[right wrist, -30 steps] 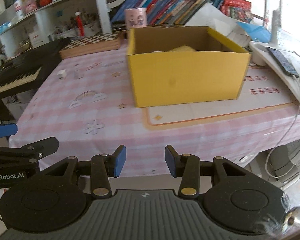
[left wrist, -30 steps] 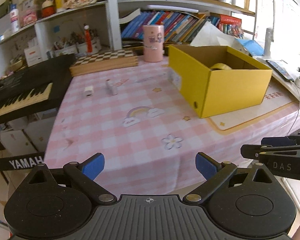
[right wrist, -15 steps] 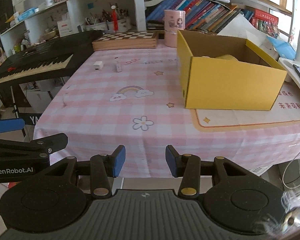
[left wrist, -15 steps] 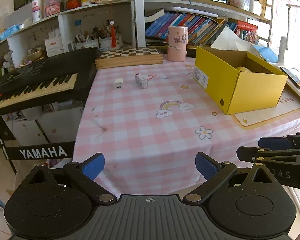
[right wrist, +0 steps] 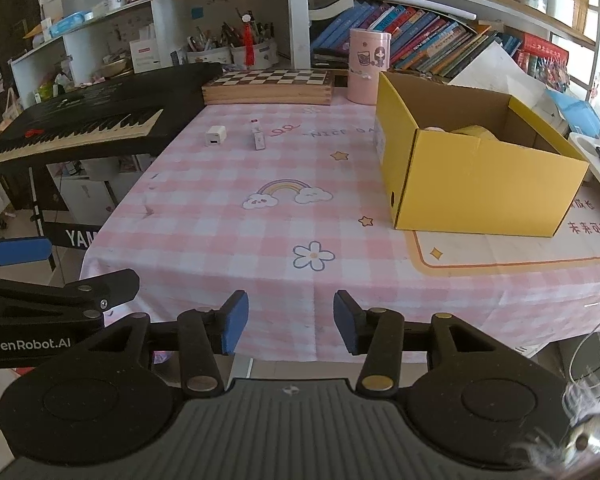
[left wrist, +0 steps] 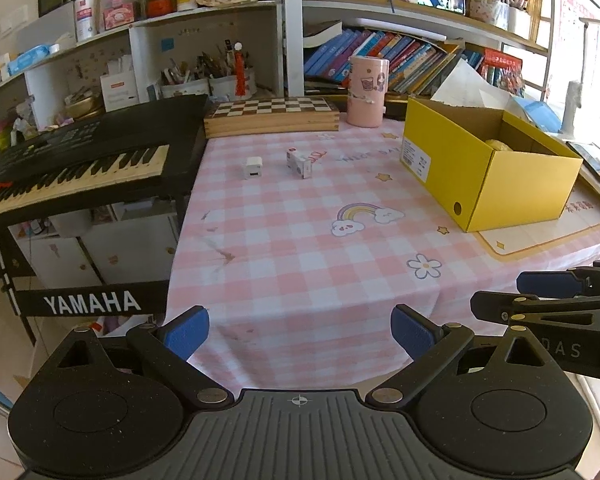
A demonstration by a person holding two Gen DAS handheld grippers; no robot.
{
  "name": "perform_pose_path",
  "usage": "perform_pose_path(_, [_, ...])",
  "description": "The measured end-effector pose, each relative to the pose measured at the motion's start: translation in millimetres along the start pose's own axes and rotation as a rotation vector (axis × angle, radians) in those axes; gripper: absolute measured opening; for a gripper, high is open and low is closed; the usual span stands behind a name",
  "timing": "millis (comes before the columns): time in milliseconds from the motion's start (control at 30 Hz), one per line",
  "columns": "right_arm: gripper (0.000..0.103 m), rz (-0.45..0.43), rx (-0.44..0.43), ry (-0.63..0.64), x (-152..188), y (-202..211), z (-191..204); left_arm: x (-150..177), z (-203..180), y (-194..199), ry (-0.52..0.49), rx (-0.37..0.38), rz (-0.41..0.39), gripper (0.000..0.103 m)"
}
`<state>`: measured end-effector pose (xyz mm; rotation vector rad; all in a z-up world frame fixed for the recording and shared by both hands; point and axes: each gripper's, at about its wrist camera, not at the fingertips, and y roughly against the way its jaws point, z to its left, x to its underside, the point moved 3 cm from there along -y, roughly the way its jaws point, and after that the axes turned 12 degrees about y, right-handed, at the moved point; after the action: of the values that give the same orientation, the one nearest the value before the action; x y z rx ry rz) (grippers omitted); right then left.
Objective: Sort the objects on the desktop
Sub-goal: 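Withdraw both open grippers from the yellow box back over the table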
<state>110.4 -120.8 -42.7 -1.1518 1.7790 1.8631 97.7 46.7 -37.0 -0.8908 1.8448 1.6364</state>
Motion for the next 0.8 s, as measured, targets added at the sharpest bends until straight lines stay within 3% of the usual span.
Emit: perform_pose_path(800, [0.045,0.002,-0.041,0.072,-27.8,-28.0,18.5,-18.1,19.9,-21.2,0.049,-0.031,-0.011,0.099])
